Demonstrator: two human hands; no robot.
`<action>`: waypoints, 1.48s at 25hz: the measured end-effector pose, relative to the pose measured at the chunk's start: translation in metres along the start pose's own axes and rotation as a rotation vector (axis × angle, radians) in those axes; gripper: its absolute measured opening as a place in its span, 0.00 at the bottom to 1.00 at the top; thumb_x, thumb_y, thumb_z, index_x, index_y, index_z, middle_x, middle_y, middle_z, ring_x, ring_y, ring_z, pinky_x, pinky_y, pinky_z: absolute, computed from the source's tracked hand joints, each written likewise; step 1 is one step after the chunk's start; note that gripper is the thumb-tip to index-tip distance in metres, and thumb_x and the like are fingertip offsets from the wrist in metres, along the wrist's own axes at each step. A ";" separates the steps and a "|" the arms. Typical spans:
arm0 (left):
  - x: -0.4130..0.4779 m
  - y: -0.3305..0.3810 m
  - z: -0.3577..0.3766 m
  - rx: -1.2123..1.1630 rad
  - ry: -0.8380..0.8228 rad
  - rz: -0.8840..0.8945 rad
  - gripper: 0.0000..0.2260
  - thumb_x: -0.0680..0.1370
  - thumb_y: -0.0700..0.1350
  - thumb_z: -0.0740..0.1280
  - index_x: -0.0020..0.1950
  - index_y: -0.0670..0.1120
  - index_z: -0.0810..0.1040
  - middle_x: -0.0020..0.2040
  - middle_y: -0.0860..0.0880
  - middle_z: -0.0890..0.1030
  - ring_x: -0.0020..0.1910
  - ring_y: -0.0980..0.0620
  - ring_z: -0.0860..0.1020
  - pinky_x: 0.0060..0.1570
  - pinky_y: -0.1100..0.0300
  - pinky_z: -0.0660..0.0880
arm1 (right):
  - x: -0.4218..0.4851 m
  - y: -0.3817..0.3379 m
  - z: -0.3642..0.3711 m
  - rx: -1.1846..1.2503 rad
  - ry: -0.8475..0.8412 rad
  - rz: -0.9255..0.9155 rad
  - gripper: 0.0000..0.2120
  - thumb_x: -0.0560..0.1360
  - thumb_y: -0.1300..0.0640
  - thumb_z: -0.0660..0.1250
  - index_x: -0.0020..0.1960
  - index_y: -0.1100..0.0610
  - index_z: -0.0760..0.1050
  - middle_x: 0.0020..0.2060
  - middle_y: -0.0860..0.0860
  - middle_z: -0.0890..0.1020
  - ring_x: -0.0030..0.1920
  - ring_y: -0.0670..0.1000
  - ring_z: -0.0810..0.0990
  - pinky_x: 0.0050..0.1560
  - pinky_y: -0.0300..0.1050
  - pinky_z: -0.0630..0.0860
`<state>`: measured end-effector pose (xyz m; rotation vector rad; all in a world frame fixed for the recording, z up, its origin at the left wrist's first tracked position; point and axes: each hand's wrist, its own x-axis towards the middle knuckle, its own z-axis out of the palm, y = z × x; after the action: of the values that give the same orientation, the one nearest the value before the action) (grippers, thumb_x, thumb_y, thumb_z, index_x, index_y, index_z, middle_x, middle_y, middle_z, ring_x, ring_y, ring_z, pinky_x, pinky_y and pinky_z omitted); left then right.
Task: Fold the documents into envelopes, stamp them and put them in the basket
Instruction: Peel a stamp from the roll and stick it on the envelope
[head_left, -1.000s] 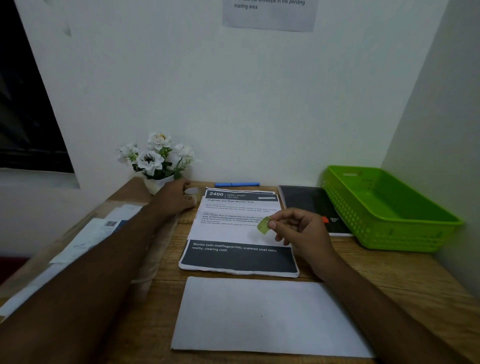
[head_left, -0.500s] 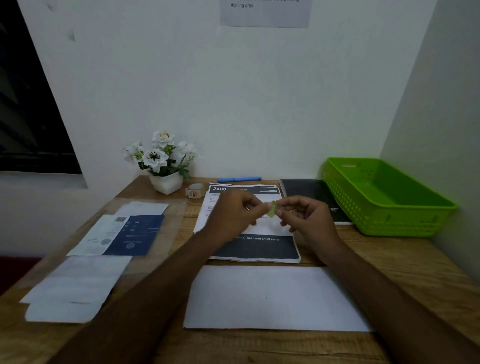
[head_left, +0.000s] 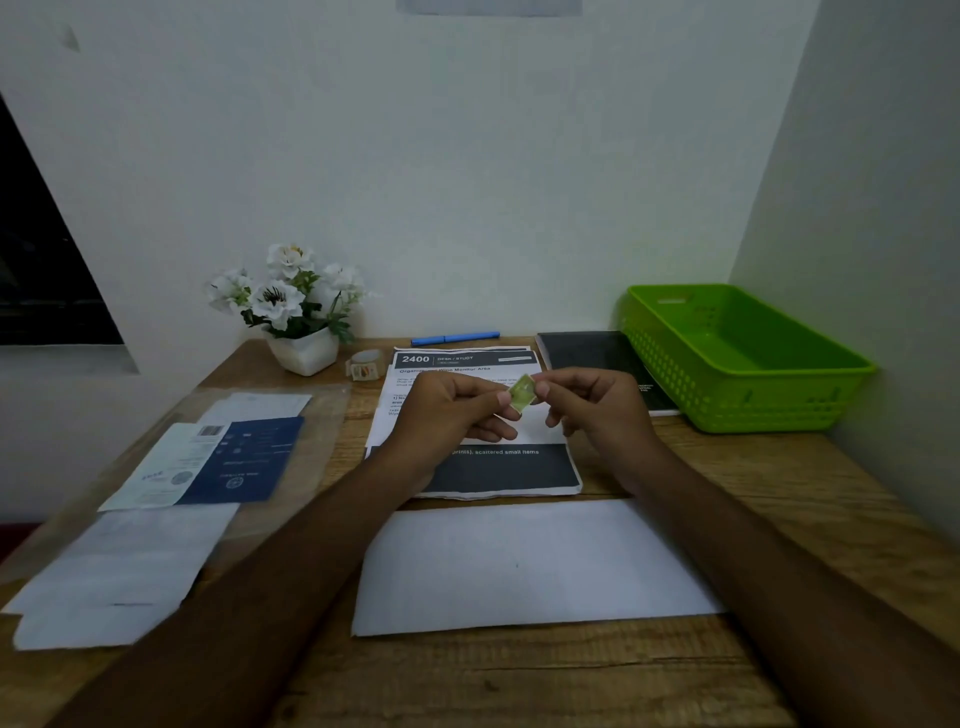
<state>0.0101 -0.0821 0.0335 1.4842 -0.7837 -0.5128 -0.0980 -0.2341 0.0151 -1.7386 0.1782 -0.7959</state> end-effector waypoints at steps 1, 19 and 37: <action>0.000 -0.001 0.000 -0.004 -0.012 -0.004 0.07 0.76 0.39 0.67 0.51 0.39 0.82 0.41 0.44 0.85 0.38 0.45 0.84 0.38 0.61 0.81 | 0.000 0.000 0.000 0.001 -0.003 -0.005 0.06 0.75 0.61 0.70 0.48 0.52 0.84 0.38 0.49 0.86 0.31 0.44 0.79 0.29 0.36 0.73; -0.017 -0.013 0.020 0.431 -0.277 0.200 0.07 0.71 0.40 0.73 0.49 0.43 0.83 0.38 0.47 0.85 0.34 0.57 0.81 0.37 0.70 0.76 | -0.008 -0.017 -0.028 0.161 0.069 0.226 0.06 0.73 0.66 0.70 0.43 0.56 0.83 0.37 0.51 0.86 0.38 0.49 0.83 0.37 0.39 0.81; -0.005 0.005 0.104 0.872 -0.567 0.093 0.22 0.61 0.56 0.79 0.51 0.52 0.81 0.40 0.59 0.75 0.41 0.60 0.74 0.36 0.66 0.69 | -0.112 -0.028 -0.097 -0.266 0.161 0.373 0.02 0.71 0.61 0.75 0.43 0.57 0.83 0.30 0.50 0.84 0.29 0.43 0.81 0.30 0.34 0.76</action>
<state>-0.0699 -0.1488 0.0295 2.1073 -1.6581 -0.5571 -0.2479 -0.2465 0.0048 -1.8121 0.7234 -0.6560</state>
